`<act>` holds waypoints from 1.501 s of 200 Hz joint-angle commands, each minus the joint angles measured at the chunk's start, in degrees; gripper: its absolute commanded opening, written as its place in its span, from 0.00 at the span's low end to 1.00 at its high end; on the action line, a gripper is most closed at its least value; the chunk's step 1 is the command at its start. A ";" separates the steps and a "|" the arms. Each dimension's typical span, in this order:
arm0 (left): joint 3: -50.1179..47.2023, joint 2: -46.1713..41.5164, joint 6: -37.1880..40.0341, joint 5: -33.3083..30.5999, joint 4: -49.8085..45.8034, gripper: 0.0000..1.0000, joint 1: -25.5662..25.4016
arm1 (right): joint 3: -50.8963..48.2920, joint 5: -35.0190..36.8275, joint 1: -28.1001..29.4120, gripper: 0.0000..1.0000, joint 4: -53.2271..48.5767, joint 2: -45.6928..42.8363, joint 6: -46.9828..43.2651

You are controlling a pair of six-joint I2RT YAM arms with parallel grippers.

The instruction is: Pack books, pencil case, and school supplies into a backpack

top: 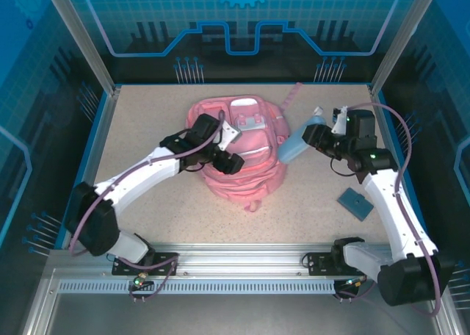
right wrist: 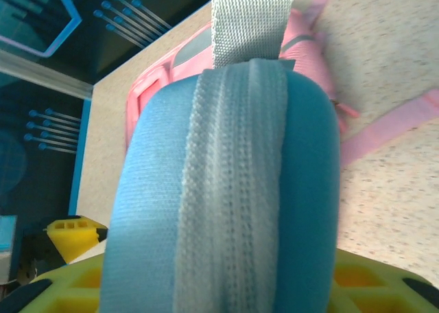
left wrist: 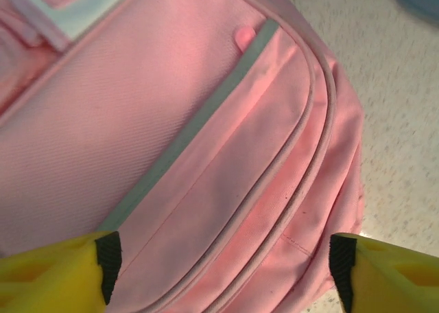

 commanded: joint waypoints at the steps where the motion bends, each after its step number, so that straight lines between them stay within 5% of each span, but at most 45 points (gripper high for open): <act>1: 4.88 4.75 4.38 -2.25 -4.97 0.75 -2.64 | -2.23 1.78 -2.05 0.49 -3.26 -2.38 -1.84; 29: 9.18 10.40 6.85 -3.50 -7.56 0.65 -4.65 | -3.68 0.65 -3.35 0.49 -2.74 -2.90 -1.52; 119: 18.33 22.51 10.52 -15.25 -10.98 0.57 -7.92 | -4.77 -2.35 -5.15 0.49 -2.20 -2.72 -1.70; 150: 19.31 22.78 11.16 -20.98 -9.65 0.38 -8.19 | -5.24 -2.45 -5.23 0.49 -2.00 -2.90 -1.43; 217: 16.81 13.36 7.48 -22.10 -0.49 0.00 -8.14 | -5.43 -0.87 -5.32 0.49 -2.77 -4.54 -0.31; 300: 28.45 13.04 -4.21 -23.85 6.09 0.00 -8.16 | -8.35 -10.48 -3.52 0.49 8.95 -4.29 8.43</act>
